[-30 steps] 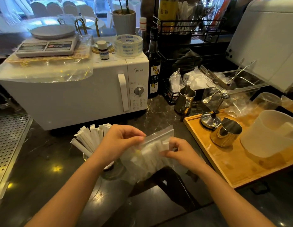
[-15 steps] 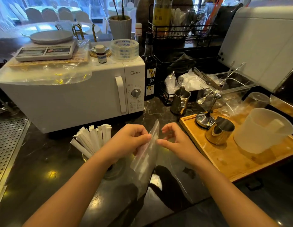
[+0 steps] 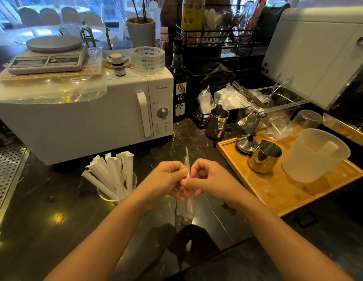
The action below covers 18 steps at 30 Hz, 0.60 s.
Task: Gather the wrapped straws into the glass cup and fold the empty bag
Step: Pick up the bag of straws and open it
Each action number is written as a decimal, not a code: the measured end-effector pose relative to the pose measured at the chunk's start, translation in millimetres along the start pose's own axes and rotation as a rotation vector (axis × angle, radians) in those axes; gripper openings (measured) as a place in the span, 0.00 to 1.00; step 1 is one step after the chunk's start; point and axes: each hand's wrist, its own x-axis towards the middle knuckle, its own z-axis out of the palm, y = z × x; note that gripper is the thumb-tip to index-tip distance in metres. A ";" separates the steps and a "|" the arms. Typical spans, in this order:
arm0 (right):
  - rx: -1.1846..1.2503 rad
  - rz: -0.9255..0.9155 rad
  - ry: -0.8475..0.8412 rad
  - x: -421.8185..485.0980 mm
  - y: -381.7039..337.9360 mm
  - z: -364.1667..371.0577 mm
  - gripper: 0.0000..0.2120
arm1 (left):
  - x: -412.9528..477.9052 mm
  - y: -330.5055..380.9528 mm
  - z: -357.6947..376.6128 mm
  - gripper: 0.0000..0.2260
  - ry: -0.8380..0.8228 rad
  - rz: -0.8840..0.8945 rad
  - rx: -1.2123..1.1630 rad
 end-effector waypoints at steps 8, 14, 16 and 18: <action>-0.026 0.035 -0.042 1.6 -3.5 -2.0 0.07 | 0.8 -1.6 2.3 0.13 0.027 0.019 -0.014; 0.056 0.062 -0.083 4.1 -1.6 -2.4 0.05 | 2.1 -3.0 -2.3 0.12 0.028 0.037 -0.032; 0.098 0.073 -0.115 4.6 -0.6 -2.8 0.05 | 2.7 -3.9 -4.4 0.12 0.024 0.036 -0.041; 0.156 0.086 -0.144 4.6 0.0 -2.2 0.05 | 2.8 -5.3 -6.7 0.12 0.021 0.036 -0.035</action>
